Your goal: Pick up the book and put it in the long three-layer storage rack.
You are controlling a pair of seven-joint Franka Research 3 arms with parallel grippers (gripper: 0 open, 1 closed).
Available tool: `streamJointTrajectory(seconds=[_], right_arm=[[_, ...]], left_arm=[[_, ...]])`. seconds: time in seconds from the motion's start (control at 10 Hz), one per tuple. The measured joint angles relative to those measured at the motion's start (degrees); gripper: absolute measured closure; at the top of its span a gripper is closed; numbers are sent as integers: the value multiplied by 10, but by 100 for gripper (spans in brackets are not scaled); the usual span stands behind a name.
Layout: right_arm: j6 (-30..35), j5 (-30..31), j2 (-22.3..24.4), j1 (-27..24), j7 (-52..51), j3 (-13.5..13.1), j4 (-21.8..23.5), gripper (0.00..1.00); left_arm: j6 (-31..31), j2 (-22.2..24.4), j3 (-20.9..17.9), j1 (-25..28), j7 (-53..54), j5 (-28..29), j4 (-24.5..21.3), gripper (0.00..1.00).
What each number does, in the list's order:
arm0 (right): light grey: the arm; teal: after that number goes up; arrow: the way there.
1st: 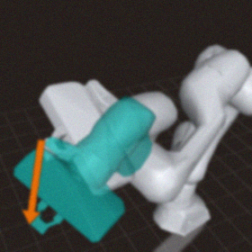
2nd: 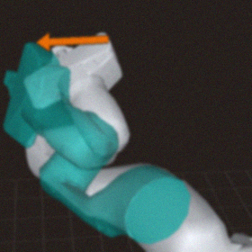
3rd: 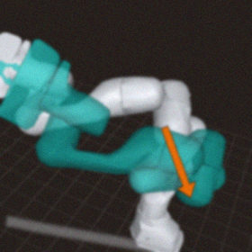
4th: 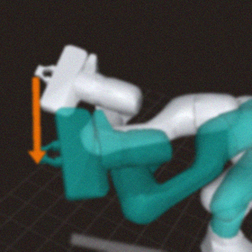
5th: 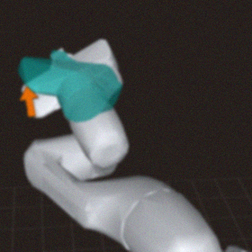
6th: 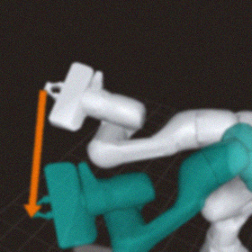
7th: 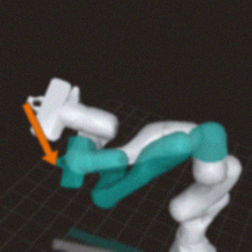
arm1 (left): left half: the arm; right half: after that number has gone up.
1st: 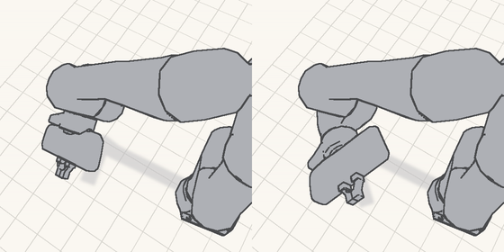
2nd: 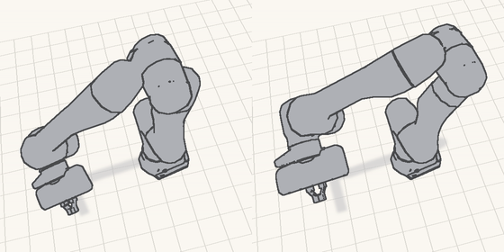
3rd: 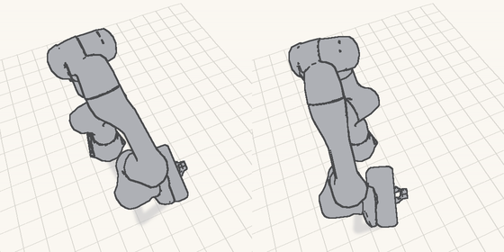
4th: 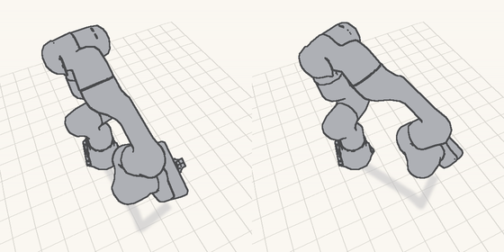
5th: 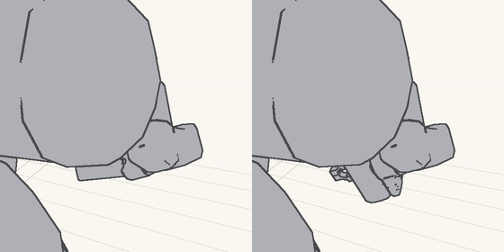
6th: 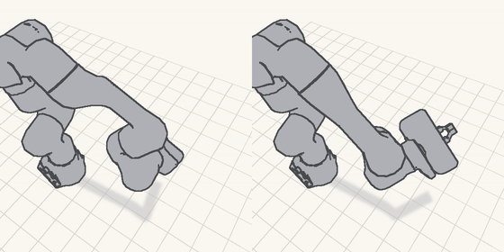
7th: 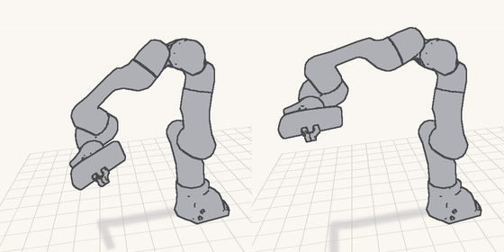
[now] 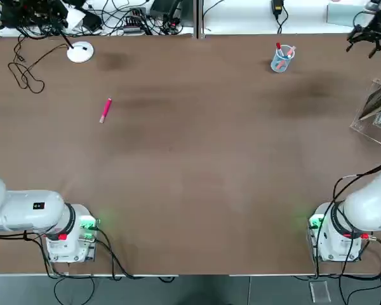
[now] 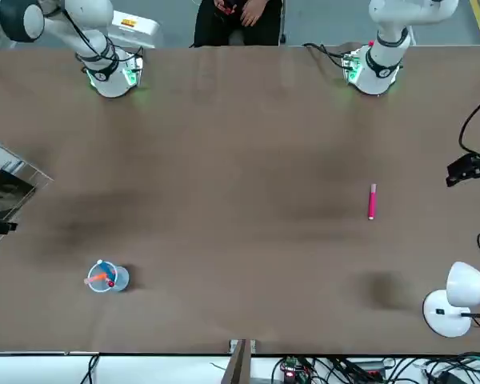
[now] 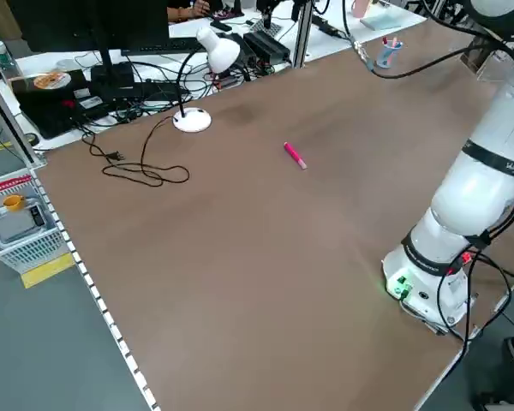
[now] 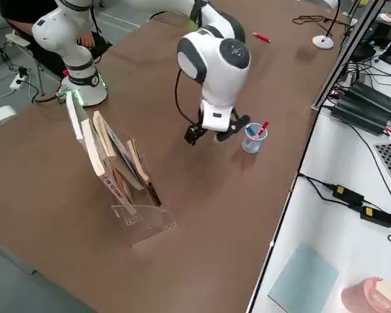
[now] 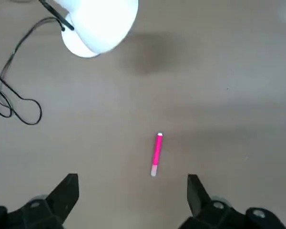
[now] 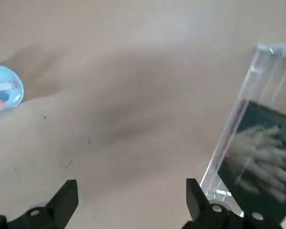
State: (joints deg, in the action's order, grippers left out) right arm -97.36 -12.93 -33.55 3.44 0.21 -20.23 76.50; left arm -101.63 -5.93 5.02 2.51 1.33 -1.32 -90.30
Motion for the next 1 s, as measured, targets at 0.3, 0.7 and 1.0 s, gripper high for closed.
streamJointTrajectory(seconds=[0.3, 0.7, 1.0], right_arm=[[-11, 38, 10, 7, 1, 48, 2, 0], [-11, 88, 40, 14, 14, 104, 9, 0], [-11, 145, 77, 27, 16, 133, 27, 0]], left_arm=[[3, 0, 0, 0, 0, 0, 13, 0], [13, 0, 2, 0, 0, 0, 24, 0], [16, 0, 1, 0, 0, 0, 26, 0]])
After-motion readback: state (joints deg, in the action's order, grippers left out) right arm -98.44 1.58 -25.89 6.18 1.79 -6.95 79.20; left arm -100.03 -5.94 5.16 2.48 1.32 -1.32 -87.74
